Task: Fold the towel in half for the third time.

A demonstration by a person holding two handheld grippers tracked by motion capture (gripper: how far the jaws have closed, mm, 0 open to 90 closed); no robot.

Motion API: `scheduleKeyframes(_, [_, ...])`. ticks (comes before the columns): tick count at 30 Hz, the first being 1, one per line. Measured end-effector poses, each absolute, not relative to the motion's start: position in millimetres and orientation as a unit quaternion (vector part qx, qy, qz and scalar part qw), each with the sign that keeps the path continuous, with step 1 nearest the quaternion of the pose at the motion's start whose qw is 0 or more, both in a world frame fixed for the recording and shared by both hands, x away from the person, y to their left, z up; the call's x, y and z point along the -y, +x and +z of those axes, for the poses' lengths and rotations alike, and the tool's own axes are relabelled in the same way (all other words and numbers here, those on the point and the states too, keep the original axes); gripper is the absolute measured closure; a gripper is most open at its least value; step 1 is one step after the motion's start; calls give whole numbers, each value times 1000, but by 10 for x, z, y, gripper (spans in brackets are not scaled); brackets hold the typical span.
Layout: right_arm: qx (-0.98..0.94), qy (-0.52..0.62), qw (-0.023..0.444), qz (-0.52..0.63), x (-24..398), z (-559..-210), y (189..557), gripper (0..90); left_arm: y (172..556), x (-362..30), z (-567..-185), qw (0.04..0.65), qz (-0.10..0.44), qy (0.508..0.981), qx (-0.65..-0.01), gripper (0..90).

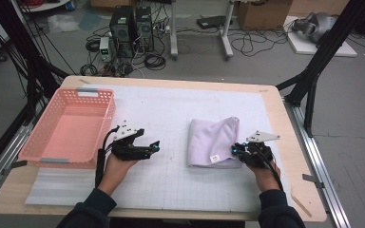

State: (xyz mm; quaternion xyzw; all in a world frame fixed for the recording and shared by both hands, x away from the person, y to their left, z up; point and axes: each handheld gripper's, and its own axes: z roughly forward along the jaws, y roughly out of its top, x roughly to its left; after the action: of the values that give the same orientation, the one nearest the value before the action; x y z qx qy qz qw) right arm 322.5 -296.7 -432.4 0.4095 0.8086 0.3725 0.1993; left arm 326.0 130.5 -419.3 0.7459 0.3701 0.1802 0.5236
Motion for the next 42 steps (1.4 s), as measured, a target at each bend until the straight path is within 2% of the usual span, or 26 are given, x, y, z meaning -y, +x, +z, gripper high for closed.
scheduleKeyframes(2, [-811,408,201,368,2981,-4326,3222,884,3253,-1324,-4224,522,180,746,-373,207])
scheduleKeyframes(8, [-813,410,234,340,3019,-4268,3187,886,3242,-1364,-4240,521,183,742,-379,211])
scheduleKeyframes(9, [-811,413,239,339,3036,-4255,3177,870,3241,-1374,-4246,520,183,743,-379,211])
scheduleKeyframes(10, [-801,419,252,346,3070,-4216,3147,783,3241,-1382,-4252,519,184,742,-382,212])
scheduleKeyframes(13, [-785,413,242,393,3113,-4126,3099,707,3245,-1397,-4261,519,182,740,-387,212])
scheduleKeyframes(16, [-784,406,223,413,3079,-4115,3089,665,3249,-1402,-4266,518,182,741,-386,212])
scheduleKeyframes(17, [-790,410,197,412,3015,-4165,3124,605,3249,-1401,-4268,517,183,742,-386,212])
scheduleKeyframes(18, [-793,416,187,404,2979,-4207,3151,583,3248,-1399,-4275,516,184,743,-386,212])
scheduleKeyframes(20, [-797,420,182,395,2949,-4255,3174,586,3244,-1397,-4278,515,183,742,-387,212])
scheduleKeyframes(22, [-811,412,174,378,2910,-4338,3196,750,3242,-1399,-4280,515,182,742,-388,213])
scheduleKeyframes(23, [-811,412,174,378,2910,-4338,3196,750,3244,-1404,-4281,515,182,743,-387,213])
scheduleKeyframes(24, [-816,401,185,374,2921,-4291,3167,852,3245,-1405,-4286,515,181,742,-389,214])
scheduleKeyframes(29, [-815,413,210,347,3051,-4128,3084,860,3247,-1409,-4292,514,179,743,-389,215])
scheduleKeyframes(31, [-818,425,206,329,3069,-4112,3075,860,3247,-1414,-4290,514,181,742,-391,215])
scheduleKeyframes(32, [-827,439,185,300,3091,-4131,3085,847,3248,-1414,-4291,514,180,741,-392,215])
scheduleKeyframes(33, [-826,440,184,300,3094,-4142,3090,805,3249,-1414,-4292,514,180,741,-393,216])
scheduleKeyframes(34, [-826,440,184,300,3094,-4142,3090,805,3251,-1414,-4293,514,180,741,-393,216])
scheduleKeyframes(35, [-819,439,196,313,3084,-4118,3110,680,3250,-1413,-4293,514,181,741,-393,216])
scheduleKeyframes(37, [-808,434,214,337,3058,-4051,3149,567,3249,-1420,-4289,514,181,741,-393,216])
scheduleKeyframes(40, [-802,421,224,360,3009,-3980,3209,530,3251,-1426,-4288,514,182,740,-394,217])
scheduleKeyframes(42, [-799,396,246,380,2886,-3894,3360,478,3252,-1431,-4290,514,182,739,-395,217])
